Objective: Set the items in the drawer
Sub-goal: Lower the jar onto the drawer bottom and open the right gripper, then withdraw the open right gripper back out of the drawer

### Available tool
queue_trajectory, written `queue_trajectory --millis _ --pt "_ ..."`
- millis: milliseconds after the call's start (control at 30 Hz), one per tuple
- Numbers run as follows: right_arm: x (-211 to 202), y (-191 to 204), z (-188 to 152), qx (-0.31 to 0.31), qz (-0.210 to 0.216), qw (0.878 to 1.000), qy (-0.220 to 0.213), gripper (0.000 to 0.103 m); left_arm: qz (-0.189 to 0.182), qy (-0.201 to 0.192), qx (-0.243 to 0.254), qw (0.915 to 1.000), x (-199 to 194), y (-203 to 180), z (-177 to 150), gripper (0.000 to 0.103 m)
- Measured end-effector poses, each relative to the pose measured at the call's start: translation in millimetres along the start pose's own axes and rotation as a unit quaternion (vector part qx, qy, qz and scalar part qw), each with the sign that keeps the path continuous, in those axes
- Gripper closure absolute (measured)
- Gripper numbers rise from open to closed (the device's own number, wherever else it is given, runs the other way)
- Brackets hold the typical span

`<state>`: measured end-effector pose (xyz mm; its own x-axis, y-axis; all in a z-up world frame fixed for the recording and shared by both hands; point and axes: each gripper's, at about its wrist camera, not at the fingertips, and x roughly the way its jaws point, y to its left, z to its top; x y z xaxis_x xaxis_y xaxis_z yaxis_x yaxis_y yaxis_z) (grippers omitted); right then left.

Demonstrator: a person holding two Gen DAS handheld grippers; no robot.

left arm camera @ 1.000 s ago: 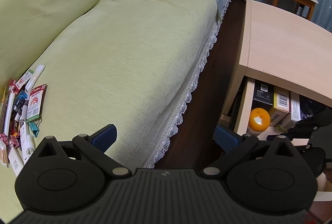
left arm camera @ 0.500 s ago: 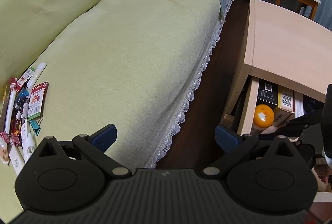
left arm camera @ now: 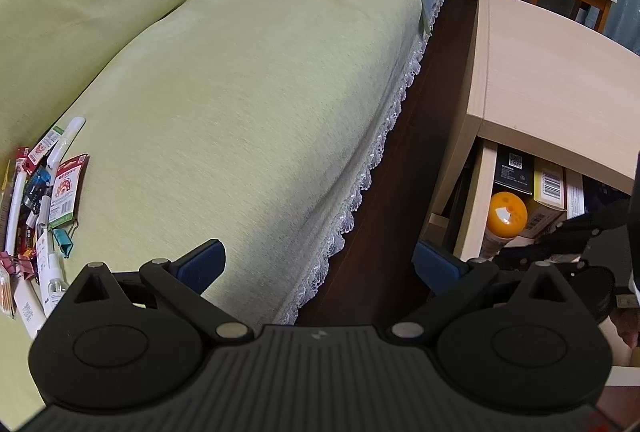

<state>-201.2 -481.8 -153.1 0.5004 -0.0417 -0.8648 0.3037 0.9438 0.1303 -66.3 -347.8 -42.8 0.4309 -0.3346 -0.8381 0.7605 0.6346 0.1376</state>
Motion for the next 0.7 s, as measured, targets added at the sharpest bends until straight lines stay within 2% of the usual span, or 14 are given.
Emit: queue_trajectory --millis 700 --pt "-9.0 7.2 2.2 0.003 -0.006 1.0 -0.013 0.1 -0.012 -0.004 0.009 0.9999 -6.7 -7.5 -4.4 0.002"
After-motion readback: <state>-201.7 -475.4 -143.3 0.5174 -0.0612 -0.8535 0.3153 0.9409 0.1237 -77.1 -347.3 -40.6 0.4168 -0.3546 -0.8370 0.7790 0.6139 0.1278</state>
